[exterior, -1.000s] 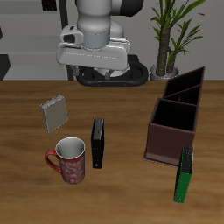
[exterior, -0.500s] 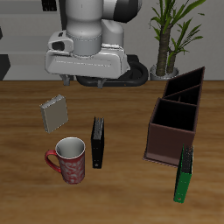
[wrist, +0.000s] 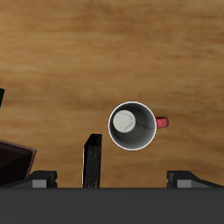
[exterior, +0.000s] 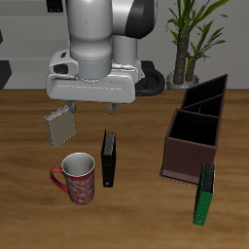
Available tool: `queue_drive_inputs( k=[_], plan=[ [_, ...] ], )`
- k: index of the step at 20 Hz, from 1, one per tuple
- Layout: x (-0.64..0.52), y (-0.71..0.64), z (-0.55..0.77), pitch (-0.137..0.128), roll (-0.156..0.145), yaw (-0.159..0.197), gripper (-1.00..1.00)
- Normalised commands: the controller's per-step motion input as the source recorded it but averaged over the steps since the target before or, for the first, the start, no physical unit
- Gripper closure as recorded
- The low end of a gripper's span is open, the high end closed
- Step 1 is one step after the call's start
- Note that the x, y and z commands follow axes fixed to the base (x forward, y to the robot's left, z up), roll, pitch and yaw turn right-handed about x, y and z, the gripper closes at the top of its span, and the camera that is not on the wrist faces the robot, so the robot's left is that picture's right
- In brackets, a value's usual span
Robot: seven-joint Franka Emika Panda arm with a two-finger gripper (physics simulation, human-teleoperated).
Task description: Place the red mug into the left desk caddy's right compartment
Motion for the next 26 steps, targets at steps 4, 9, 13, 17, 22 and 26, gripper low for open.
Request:
queue_drive_inputs(
  k=[4,9,13,17,22,26],
  plan=[
    [0.27,-0.1,-0.14,-0.016,0.026,-0.002,-1.0],
    [0.16,-0.06,-0.28,-0.017,-0.019,-0.03,-1.0],
    [0.17,0.02,-0.45,0.025,0.004,-0.005,-1.0],
    [0.07,0.0,-0.33,-0.001,-0.02,-0.049,-1.0],
    [0.02,0.0,-0.27,0.008,-0.002,-0.027,-1.0],
    [-0.01,0.06,-0.43,-0.02,0.011,-0.034,-1.0]
  ],
)
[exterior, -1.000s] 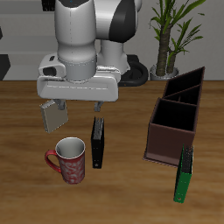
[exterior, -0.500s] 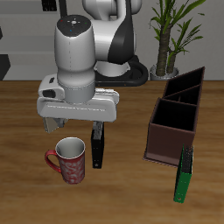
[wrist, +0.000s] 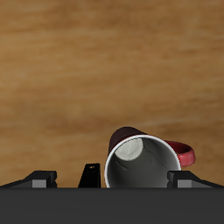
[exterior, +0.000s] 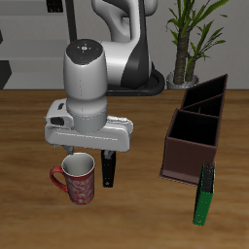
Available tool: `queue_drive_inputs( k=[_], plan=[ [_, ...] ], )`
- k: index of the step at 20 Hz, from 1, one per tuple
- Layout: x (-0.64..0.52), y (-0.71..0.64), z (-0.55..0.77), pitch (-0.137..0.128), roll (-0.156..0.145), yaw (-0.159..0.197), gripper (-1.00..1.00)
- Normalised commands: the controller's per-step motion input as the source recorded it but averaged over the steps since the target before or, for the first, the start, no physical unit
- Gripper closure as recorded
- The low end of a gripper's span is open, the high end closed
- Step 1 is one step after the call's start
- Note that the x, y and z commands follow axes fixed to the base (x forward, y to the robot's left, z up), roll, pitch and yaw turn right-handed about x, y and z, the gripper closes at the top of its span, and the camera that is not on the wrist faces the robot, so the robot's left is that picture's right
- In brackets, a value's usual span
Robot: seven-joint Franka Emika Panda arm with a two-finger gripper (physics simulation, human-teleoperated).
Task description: Place the red mug into the left desk caddy's right compartment
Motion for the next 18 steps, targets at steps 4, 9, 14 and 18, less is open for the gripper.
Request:
queue_drive_inputs(
  k=[4,9,14,18],
  plan=[
    [-0.06,0.05,-0.37,0.0,0.009,-0.063,-1.0],
    [-0.01,0.08,-0.4,0.023,0.019,-0.039,-1.0],
    [0.04,-0.06,-0.41,0.036,-0.016,-0.026,-1.0],
    [0.08,-0.07,-0.34,0.049,-0.019,-0.023,-1.0]
  ],
)
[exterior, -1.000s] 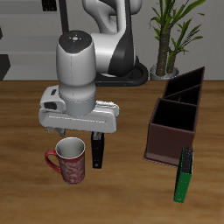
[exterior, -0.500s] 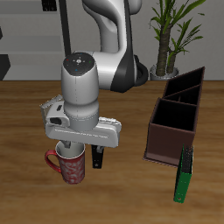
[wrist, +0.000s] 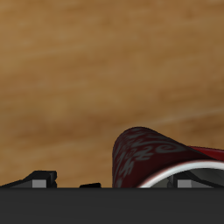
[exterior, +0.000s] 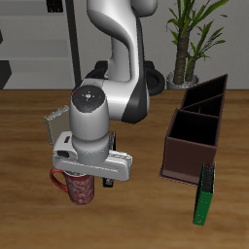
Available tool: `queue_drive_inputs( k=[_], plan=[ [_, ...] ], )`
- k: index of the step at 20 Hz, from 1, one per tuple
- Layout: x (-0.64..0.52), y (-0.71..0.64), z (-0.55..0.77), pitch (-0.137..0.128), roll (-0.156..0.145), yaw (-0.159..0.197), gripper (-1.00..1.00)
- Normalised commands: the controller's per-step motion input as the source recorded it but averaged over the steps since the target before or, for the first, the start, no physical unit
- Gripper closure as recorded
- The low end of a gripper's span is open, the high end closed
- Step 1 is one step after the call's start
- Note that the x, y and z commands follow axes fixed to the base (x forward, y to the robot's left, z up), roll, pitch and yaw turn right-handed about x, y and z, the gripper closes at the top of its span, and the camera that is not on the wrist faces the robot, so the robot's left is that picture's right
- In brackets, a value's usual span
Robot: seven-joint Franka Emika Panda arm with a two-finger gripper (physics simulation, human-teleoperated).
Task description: Place the red mug into the left desk caddy's right compartment
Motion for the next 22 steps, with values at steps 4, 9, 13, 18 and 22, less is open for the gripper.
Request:
queue_drive_inputs(
  k=[4,9,13,18,22],
  plan=[
    [0.04,-0.11,-0.38,0.048,-0.051,-0.031,1.0],
    [-0.03,-0.12,0.01,-0.003,-0.019,-0.009,1.0],
    [-0.15,-0.13,0.5,-0.061,-0.048,0.002,1.0],
    [-0.26,-0.05,0.73,-0.089,-0.015,0.016,1.0],
    [-0.47,-0.01,1.11,-0.109,-0.052,-0.017,1.0]
  ],
)
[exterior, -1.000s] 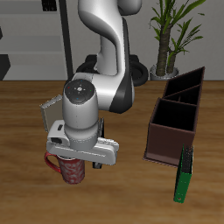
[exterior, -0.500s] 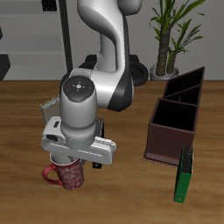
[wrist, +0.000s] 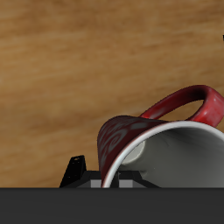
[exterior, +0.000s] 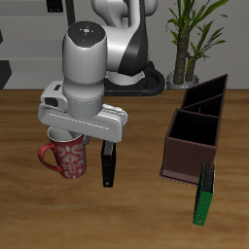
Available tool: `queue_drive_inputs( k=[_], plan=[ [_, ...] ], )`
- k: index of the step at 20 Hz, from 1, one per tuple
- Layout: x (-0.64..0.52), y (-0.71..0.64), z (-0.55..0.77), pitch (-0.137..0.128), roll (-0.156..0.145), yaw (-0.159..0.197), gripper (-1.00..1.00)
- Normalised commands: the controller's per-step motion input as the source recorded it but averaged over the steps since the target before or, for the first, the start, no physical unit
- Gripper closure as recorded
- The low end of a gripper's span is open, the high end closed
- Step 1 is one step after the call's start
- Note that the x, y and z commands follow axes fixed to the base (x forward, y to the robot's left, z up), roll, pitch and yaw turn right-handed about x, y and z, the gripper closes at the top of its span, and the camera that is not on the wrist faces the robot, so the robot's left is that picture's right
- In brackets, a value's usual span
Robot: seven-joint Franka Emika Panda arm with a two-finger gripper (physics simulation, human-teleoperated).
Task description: Place the red mug into the left desk caddy's right compartment
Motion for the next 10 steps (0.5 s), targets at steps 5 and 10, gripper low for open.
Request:
queue_drive_inputs(
  k=[5,10],
  plan=[
    [-0.41,0.08,0.74,-0.047,-0.044,-0.032,1.0],
    [-0.67,0.32,0.76,-0.058,-0.01,0.033,1.0]
  ],
)
